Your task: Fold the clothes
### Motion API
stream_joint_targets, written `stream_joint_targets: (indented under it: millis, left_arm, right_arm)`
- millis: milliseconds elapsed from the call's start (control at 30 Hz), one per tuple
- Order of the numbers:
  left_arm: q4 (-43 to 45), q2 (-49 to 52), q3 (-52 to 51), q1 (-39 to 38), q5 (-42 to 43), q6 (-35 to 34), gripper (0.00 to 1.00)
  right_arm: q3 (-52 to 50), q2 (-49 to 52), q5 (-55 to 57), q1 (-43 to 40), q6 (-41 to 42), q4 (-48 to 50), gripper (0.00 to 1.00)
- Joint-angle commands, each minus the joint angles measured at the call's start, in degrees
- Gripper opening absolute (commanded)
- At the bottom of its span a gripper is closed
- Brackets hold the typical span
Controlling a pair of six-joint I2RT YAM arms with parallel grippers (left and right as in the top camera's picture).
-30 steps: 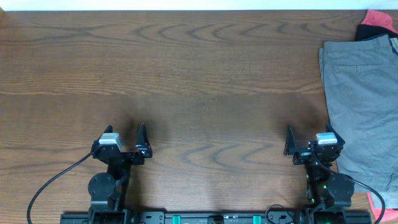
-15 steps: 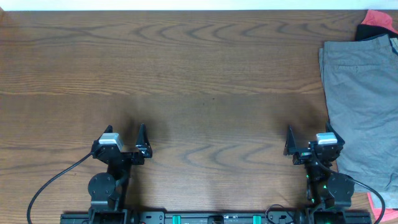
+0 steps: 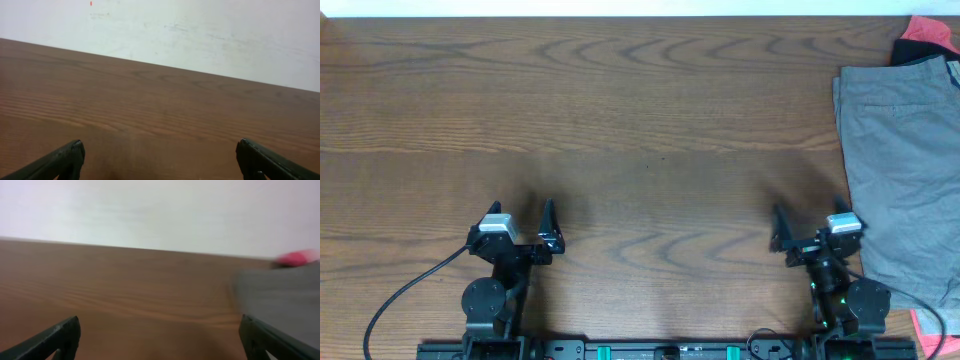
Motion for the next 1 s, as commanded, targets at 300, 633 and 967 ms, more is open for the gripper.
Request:
stream_joint_targets:
  millis: [300, 633, 967]
  left_arm:
    - [-2.0, -0.3, -0.9, 0.2, 0.6, 1.0, 0.98]
    - [-2.0, -0.3, -0.9, 0.2, 0.6, 1.0, 0.98]
    - [-2.0, -0.3, -0.9, 0.2, 0.6, 1.0, 0.98]
  right_arm:
    - [-0.1, -0.3, -31.5, -0.2, 47.0, 12.2, 0.99]
    - [17.6, 11.2, -10.6, -0.2, 24.9, 10.7, 0.99]
    - [54.6, 56.2, 20.1, -0.2, 2.6, -11.0, 0.99]
